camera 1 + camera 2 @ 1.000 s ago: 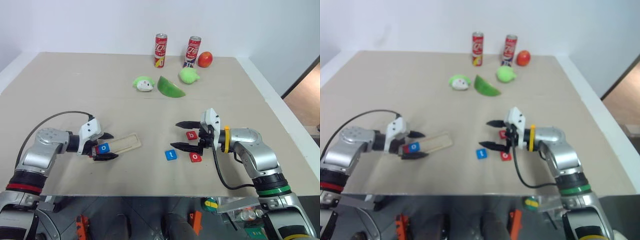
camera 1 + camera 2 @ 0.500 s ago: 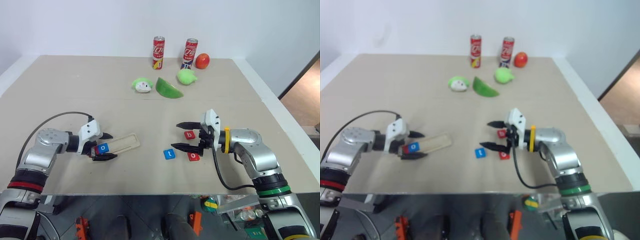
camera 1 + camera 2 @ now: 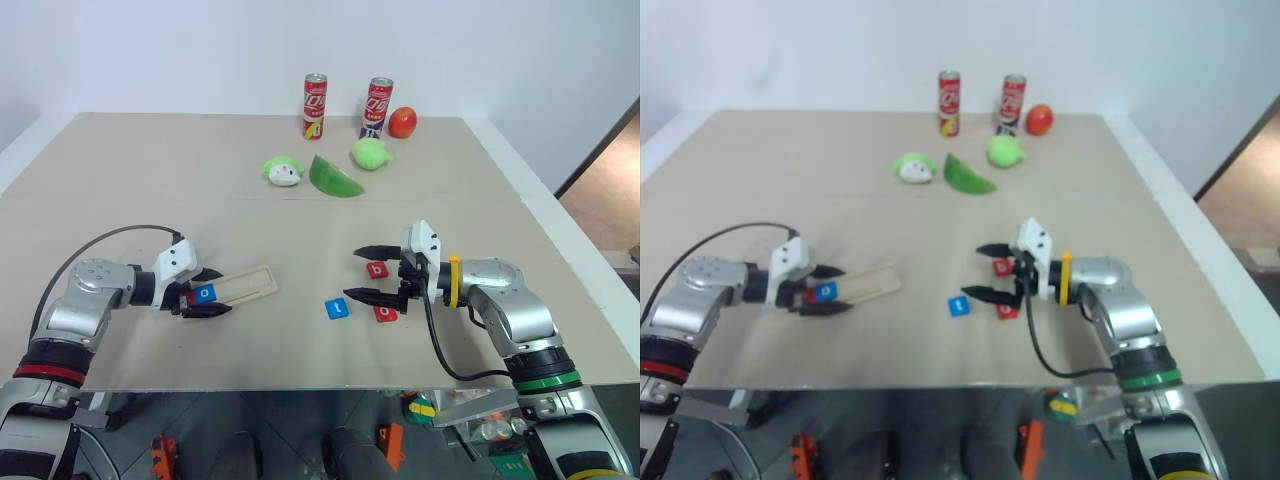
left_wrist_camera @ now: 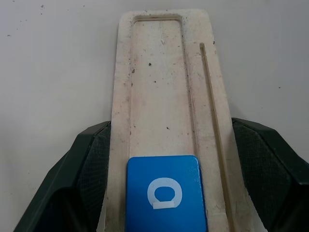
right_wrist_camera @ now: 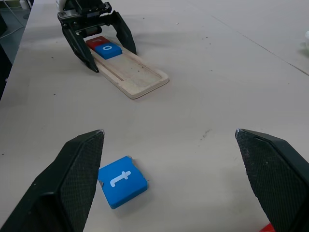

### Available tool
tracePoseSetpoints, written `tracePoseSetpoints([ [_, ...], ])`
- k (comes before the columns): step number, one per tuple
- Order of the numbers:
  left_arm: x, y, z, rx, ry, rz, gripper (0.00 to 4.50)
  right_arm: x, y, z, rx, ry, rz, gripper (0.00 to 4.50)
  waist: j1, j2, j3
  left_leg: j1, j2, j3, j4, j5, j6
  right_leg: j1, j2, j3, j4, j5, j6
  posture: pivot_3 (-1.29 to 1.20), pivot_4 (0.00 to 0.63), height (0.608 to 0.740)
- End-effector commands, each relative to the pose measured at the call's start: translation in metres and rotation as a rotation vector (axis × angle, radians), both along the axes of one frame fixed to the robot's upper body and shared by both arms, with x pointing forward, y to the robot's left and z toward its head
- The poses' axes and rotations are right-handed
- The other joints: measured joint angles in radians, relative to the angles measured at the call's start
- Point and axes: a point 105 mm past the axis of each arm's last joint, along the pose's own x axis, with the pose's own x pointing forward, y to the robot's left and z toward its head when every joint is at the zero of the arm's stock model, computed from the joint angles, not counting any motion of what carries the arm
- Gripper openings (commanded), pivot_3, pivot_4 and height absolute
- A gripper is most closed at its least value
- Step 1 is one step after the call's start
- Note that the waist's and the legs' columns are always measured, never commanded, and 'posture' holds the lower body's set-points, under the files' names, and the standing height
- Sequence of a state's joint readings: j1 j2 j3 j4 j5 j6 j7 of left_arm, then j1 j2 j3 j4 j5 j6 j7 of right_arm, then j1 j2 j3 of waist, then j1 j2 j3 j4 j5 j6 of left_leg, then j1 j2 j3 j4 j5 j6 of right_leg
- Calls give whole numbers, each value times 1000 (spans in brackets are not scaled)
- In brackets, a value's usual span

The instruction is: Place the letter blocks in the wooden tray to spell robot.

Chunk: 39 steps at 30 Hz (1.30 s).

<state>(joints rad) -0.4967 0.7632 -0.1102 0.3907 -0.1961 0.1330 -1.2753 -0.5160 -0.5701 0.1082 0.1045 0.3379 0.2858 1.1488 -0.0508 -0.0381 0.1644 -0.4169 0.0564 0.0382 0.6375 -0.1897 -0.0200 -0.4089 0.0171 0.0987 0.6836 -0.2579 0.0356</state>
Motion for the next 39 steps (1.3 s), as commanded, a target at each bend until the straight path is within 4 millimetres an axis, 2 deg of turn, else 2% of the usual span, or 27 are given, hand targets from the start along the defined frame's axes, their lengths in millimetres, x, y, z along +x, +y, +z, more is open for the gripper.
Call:
tracePoseSetpoints([
  [1, -9, 9, -14, 91, 39, -13, 3203, 1, 1, 11, 8, -43, 8, 4500, 0, 0, 0, 0, 0, 0, 0, 0, 0, 0, 0, 0, 0, 0, 0, 0, 150, 740],
  [6, -16, -30, 5, 126, -31, -228, 3203, 4, -6, 14, 2, -47, 0, 4500, 3, 0, 0, -1, 0, 0, -1, 0, 0, -1, 0, 0, 0, -1, 0, 0, 150, 740],
  [12, -22, -66, 10, 148, -33, -392, 3203, 3, -15, 11, -33, -43, 7, 4500, 7, 0, 0, -6, -5, -2, -1, 0, 0, -2, -3, 0, 0, -4, 4, 0, 150, 740],
  [19, -7, -87, 5, 180, -40, -431, 3203, 1, -17, 8, -34, -49, -6, 4500, 6, 0, 0, -7, -7, -3, 0, 0, 0, -2, -4, 0, -1, -4, 5, 0, 150, 740],
  [28, 3, -88, 9, 170, -46, -391, 3203, -1, -21, 7, -29, -54, -33, 4500, 5, 0, 0, -6, -7, -3, 1, 0, 0, -1, -4, 0, -1, -3, 6, 0, 150, 740],
  [30, 5, -87, 9, 168, -52, -383, 4235, 1, -22, 7, -26, -57, -41, 4500, 5, 0, 0, -6, -7, -3, 2, 0, 0, -1, -4, 0, -1, -2, 6, 0, 150, 740],
  [31, 5, -87, 10, 167, -55, -381, 4436, 1, -22, 8, -26, -58, -44, 4500, 5, 0, 0, -6, -7, -3, 2, 0, 0, 0, -4, 0, -1, -2, 6, 0, 150, 740],
  [33, 6, -86, 13, 155, -63, -372, 4436, 3, -24, 9, -24, -60, -51, 4500, 5, 0, 0, -6, -7, -3, 2, 0, 0, 0, -4, 1, -1, -2, 7, 0, 150, 740],
  [37, 8, -81, 32, 97, -101, -337, 4436, 10, -30, 14, -10, -62, -81, 4500, 5, 0, 1, -6, -7, -3, 2, 0, 0, 0, -4, 0, -1, -2, 7, 0, 150, 740],
  [39, 6, -78, 53, 24, -116, -321, 4436, 17, -36, 18, -20, -67, -103, 4500, 1, 0, 2, -6, -7, -3, 2, 0, 0, -1, -4, 0, -1, -2, 6, 0, 150, 740],
])
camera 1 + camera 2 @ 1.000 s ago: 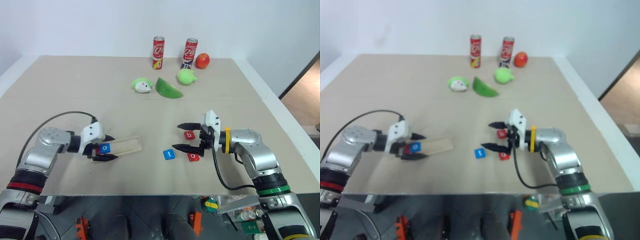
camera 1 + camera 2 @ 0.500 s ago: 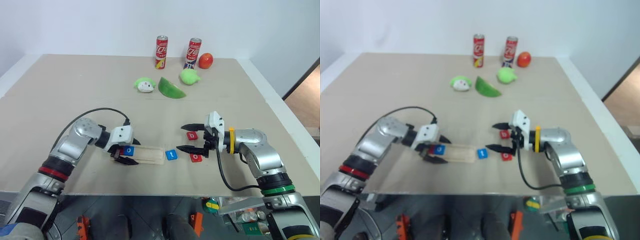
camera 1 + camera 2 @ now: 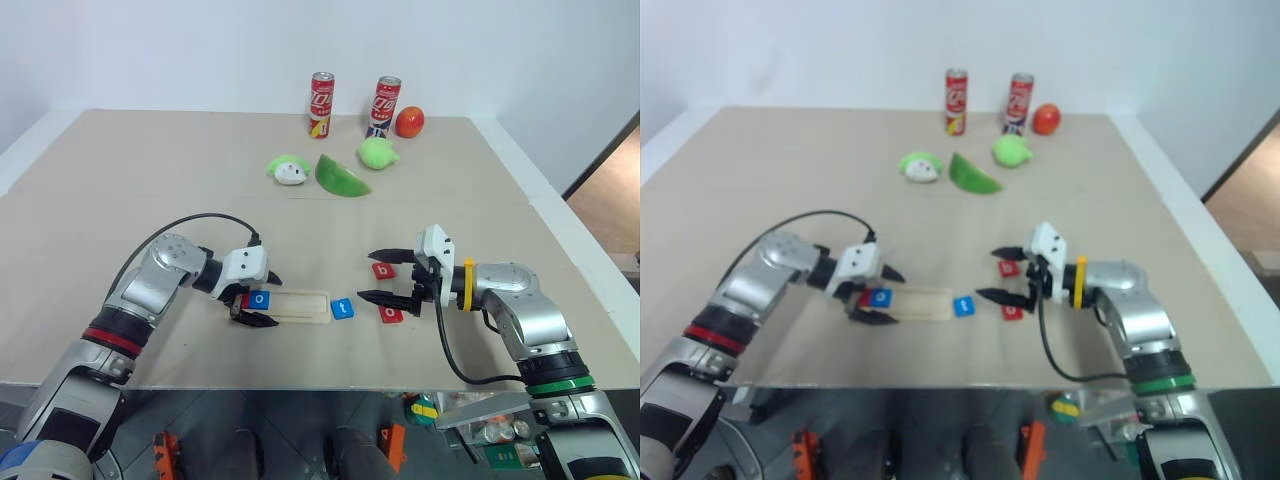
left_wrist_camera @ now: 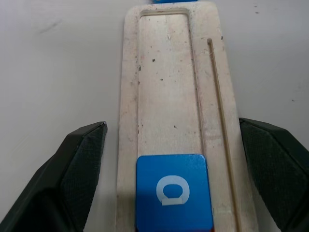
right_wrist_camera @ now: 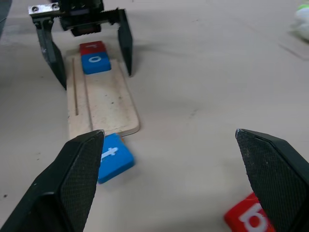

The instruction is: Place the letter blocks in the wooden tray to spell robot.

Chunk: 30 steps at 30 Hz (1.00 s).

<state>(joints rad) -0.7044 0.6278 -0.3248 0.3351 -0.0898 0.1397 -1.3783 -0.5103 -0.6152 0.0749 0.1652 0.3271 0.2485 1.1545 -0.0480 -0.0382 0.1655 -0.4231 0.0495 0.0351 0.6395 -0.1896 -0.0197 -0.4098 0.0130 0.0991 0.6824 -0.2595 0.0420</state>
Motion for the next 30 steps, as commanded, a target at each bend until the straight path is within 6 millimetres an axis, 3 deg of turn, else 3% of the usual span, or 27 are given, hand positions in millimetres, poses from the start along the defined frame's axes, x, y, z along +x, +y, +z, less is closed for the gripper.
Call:
tracePoseSetpoints([
  [1, 0, 8, 49, -152, -56, 40, 4436, 15, -15, 22, 2, -65, -44, 4500, -2, 0, 1, -1, 0, 0, 0, 0, 0, -1, 0, 0, 0, 0, 0, 0, 150, 740],
  [7, -26, 0, 80, -389, 33, 42, 4436, 33, -28, 20, -44, -55, -83, 4500, -1, 0, 1, -1, 0, 0, -2, -1, 0, -1, -1, -1, 0, -2, 0, 0, 150, 740],
  [10, -42, 1, 64, -436, 43, 111, 4436, 41, -35, 13, -67, -26, -106, 4500, -5, 0, 1, -1, 0, 0, -2, -1, 1, -1, -1, 0, 0, -2, -1, 0, 150, 740],
  [13, -52, 1, 53, -477, -50, 200, 4436, 48, -34, 21, 36, 8, -209, 4500, -5, 0, 1, -1, 0, -1, -3, -2, 1, -1, -1, 0, 0, -1, -4, 0, 150, 740],
  [18, -73, -1, 46, -547, -133, 305, 4436, 38, -21, 37, 140, -60, -452, 4500, 2, 0, 1, -2, 0, -6, -3, -1, 0, -1, -1, -2, 0, 1, -7, 0, 150, 740],
  [22, -84, -5, 45, -559, -190, 356, 4436, 26, -14, 28, 160, -75, -639, 4500, 2, 1, 1, -1, 0, -7, -3, 0, -1, 0, -2, -2, 0, -2, -1, 0, 150, 740],
  [30, -104, -21, 35, -562, -190, 354, 4436, 25, -14, -4, 148, -32, -899, 4500, 0, 1, 1, 1, -1, -4, -2, 2, -2, 0, -3, 2, -1, -2, -4, 0, 150, 740],
])
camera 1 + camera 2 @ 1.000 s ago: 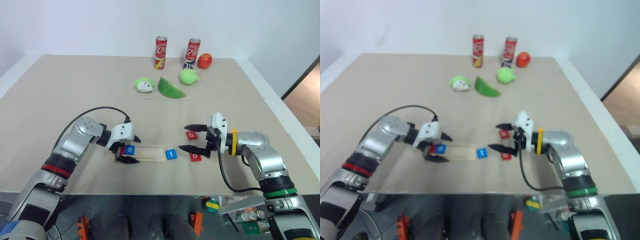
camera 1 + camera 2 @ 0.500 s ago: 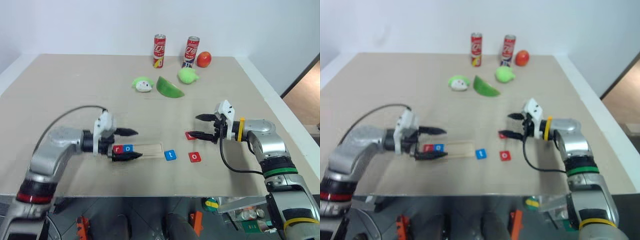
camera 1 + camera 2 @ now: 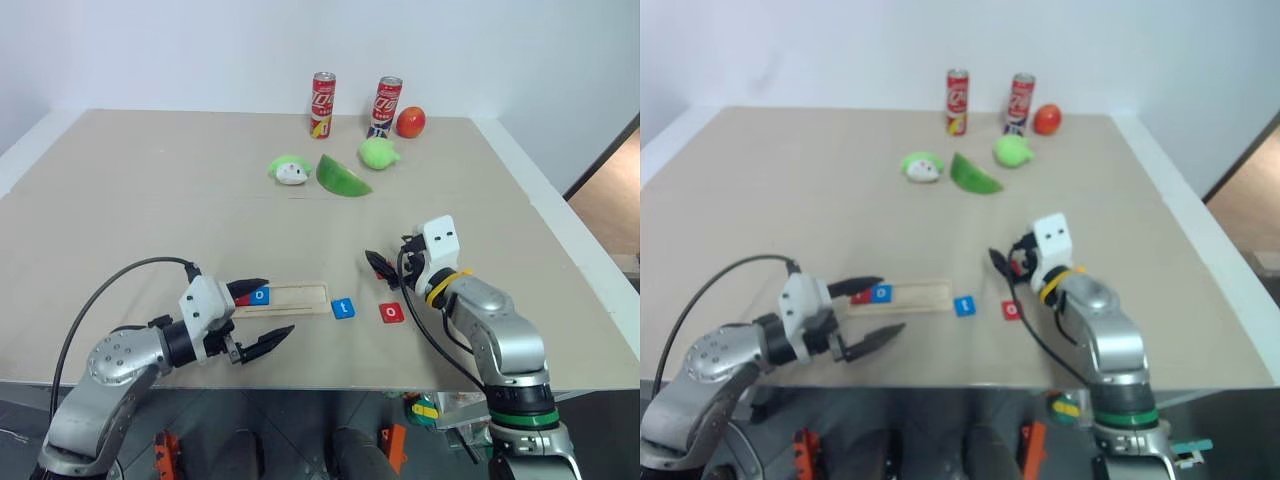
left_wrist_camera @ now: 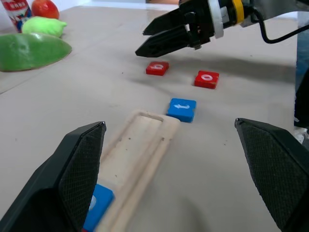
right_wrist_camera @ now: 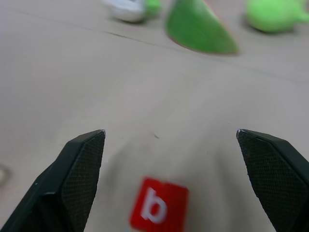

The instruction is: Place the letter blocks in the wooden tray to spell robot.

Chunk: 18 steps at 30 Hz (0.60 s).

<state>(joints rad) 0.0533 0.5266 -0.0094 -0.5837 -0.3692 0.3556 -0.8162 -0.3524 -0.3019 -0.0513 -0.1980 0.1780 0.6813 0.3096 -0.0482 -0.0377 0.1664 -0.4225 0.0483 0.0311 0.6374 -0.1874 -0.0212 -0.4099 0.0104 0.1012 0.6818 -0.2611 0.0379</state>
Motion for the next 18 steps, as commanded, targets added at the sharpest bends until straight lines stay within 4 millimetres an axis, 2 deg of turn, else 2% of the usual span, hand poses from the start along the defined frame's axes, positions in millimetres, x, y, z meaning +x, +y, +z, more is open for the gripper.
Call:
tracePoseSetpoints([
  [1, -6, -10, 13, -14, -72, -16, 4436, 0, 1, 3, -8, -23, -69, 4500, 0, 0, 0, 0, 0, 0, 0, 0, 0, 0, 0, 0, 0, 0, 0, 0, 150, 740],
  [4, -1, -10, 18, -42, -72, 4, 4436, -2, 8, -10, -1, 25, -78, 4500, 0, 0, 0, 0, 0, 0, 0, 0, 0, 0, 0, -1, 0, 0, 0, 0, 150, 740],
  [11, -2, -12, 18, -51, -53, -16, 4436, -3, 3, -25, -22, 98, -126, 4500, 0, 0, 0, 0, 0, 0, -2, 0, 0, 0, 1, -2, 0, 0, 2, 0, 150, 740],
  [14, -3, -15, 18, -61, -38, -29, 4500, -4, 6, -27, 6, 124, -142, 3682, -1, 0, 0, 0, 0, 0, -2, 0, 0, 0, 1, -4, 0, -1, 0, 0, 150, 740],
  [18, -2, -16, 17, -66, -33, -33, 4500, -11, 6, -26, 11, 136, -168, 2379, -1, -1, -1, 0, 0, -1, -2, 0, 0, 0, 1, -4, 0, -2, -2, 0, 150, 740],
])
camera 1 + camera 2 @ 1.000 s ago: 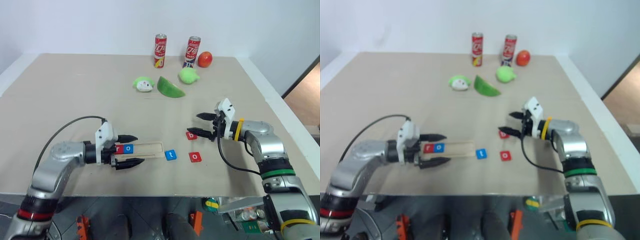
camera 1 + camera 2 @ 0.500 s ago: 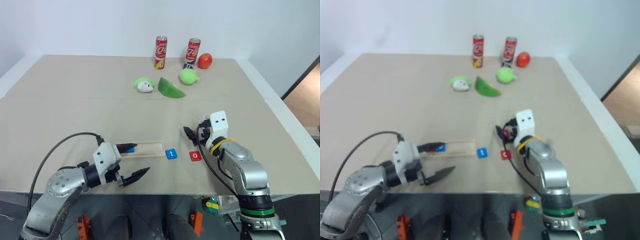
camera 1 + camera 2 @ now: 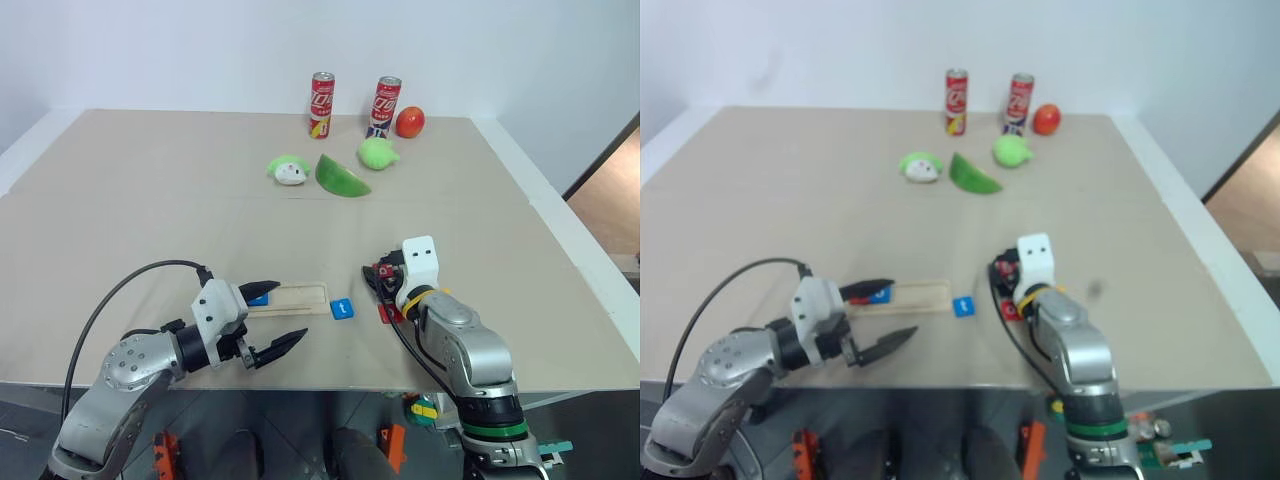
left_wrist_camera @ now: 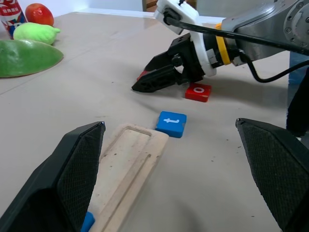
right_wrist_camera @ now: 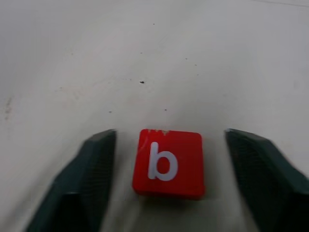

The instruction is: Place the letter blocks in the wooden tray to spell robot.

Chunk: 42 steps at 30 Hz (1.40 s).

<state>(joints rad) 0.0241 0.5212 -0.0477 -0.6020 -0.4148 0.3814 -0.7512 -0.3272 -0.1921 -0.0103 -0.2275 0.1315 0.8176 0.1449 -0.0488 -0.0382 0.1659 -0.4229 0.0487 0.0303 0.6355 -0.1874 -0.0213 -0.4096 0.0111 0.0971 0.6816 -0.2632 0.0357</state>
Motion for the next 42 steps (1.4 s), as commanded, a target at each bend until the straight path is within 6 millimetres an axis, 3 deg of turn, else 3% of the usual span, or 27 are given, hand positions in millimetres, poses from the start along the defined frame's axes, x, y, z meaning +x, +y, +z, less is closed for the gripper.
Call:
tracePoseSetpoints([
  [1, -4, -6, 10, -17, -36, -30, 4500, -7, -7, 1, 2, 14, -49, 2022, 0, 0, 0, 0, 0, 0, 0, 0, 0, 0, 0, 0, 0, 0, 0, 0, 150, 740],
  [3, -4, -6, 9, -19, -28, -32, 4500, -10, -10, 4, 3, 11, -71, 1315, 0, 0, 0, 0, 0, 0, 0, 0, 0, 0, 0, 1, 0, 0, 0, 0, 150, 740],
  [4, -4, -6, 9, -19, -24, -33, 4500, -13, -12, 6, -4, 9, -80, 1225, 0, 0, 0, 0, 0, 0, 0, 0, 0, 0, 0, 0, 0, -1, 0, 0, 150, 740],
  [9, -5, -6, 7, -15, -15, -43, 4500, -26, -22, 17, -17, -1, -108, 1225, 1, 0, 0, -1, 0, -1, -1, 0, 0, -1, -1, 0, 0, -1, 0, 0, 150, 740],
  [14, -6, -6, 6, -14, -6, -49, 4500, -44, -23, 12, -17, 34, -124, 1225, 0, 0, 0, -1, 0, -2, -2, 0, 0, -2, -1, 1, 0, -2, -1, 0, 150, 740],
  [20, -8, -7, 4, -11, 2, -67, 4500, -44, -26, 8, 50, 37, -204, 1225, -1, 0, 0, -1, 1, -2, -2, 0, 0, -2, 0, 1, 0, -2, -1, 0, 150, 740],
  [21, -8, -8, 4, -11, 4, -70, 4500, -43, -26, 11, 55, 23, -215, 2234, -1, 0, 0, -1, 1, -2, -2, 0, 0, -2, 0, 1, 0, -2, -1, 0, 150, 740],
  [27, -8, -8, 4, -8, 4, -81, 4500, -33, -34, 43, 106, -68, -220, 4300, -1, 0, 0, -2, 1, 0, -2, 0, 0, -4, -1, 2, -1, -2, -1, 0, 150, 740],
  [28, -8, -8, 3, -8, 4, -81, 4500, -31, -36, 51, 103, -82, -203, 4474, -2, 0, 0, -2, 0, 0, -2, 0, 0, -4, -1, 2, -1, -2, -1, 0, 150, 740],
  [29, -7, -9, 3, -8, 2, -82, 4500, -27, -38, 61, 108, -88, -157, 4474, -2, 0, 0, -2, 0, 0, -2, 0, 0, -4, -1, 2, -1, -2, -1, 0, 150, 740],
  [32, -7, -11, 5, -3, -19, -108, 4500, -13, -50, 88, 30, -105, 219, 4474, 0, 6, 8, -3, -1, 1, -1, 0, 0, -3, -2, 3, -2, -1, 0, 0, 150, 740],
  [34, -6, -13, 6, -3, -33, -129, 4500, -11, -55, 82, -128, -79, 424, 4474, 2, 5, 7, -2, -3, 3, -2, 0, 1, -1, -3, 2, -4, -2, 1, 0, 150, 740],
  [38, -5, -17, 8, 8, -65, -176, 4500, -15, -58, 59, -215, 3, 854, 4474, -7, 4, 8, -1, 0, 3, -4, -3, 6, 2, 1, 0, -13, 0, 1, 0, 150, 740],
  [42, -4, -18, 8, 20, -73, -187, 4500, -7, -69, 43, -368, 45, 1042, 4474, -15, 10, 12, -1, 0, 4, -5, -5, 9, 2, 1, 2, -13, 2, 5, 0, 150, 740],
])
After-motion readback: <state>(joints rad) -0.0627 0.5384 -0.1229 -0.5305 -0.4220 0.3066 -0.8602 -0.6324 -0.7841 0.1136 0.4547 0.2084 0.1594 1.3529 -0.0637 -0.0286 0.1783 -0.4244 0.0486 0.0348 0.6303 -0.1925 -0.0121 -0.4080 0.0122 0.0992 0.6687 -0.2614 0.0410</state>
